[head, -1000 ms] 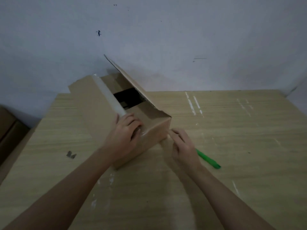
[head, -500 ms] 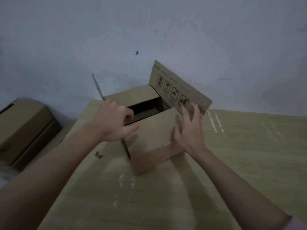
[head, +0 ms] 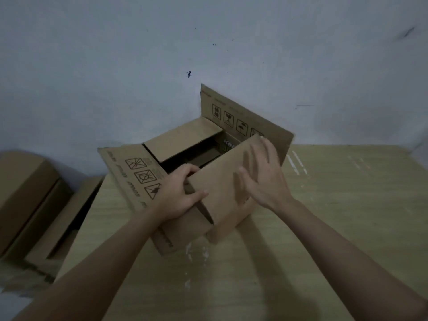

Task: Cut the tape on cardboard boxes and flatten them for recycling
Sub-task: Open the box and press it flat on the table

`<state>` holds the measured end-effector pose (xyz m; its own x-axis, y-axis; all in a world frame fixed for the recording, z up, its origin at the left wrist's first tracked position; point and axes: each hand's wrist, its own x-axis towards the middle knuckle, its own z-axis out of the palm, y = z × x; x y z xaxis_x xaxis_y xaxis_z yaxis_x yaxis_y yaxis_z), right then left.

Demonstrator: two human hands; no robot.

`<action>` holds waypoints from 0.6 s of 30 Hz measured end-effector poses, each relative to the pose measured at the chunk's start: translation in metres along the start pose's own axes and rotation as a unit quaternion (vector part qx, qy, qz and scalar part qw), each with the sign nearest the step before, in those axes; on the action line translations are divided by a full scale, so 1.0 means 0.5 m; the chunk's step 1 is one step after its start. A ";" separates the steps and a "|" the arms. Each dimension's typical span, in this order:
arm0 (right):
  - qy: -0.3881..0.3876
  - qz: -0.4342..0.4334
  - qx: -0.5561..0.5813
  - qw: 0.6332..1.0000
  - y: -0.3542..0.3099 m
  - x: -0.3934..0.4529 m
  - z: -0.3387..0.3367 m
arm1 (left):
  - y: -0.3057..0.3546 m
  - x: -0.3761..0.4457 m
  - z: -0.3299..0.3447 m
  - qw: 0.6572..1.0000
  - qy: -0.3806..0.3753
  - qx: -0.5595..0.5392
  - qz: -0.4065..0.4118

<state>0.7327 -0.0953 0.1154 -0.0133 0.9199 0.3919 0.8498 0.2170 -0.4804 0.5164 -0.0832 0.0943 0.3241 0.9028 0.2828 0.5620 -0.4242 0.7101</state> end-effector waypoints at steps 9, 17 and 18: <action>0.126 -0.096 -0.036 0.987 -0.032 -0.084 -0.066 | 0.014 -0.047 0.009 0.976 -0.144 -0.125 0.107; -0.026 0.159 -0.158 0.974 -0.019 -0.180 -0.064 | -0.038 -0.093 0.078 0.961 -0.178 0.173 0.125; -0.080 0.218 -0.185 0.955 -0.024 -0.175 -0.066 | -0.042 -0.102 0.085 0.971 -0.142 0.138 0.134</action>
<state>0.7413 -0.1893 0.1128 0.3288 0.9411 0.0786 0.9208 -0.3010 -0.2479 0.5204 -0.1234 0.0374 0.6610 0.7185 0.2166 0.5984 -0.6788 0.4256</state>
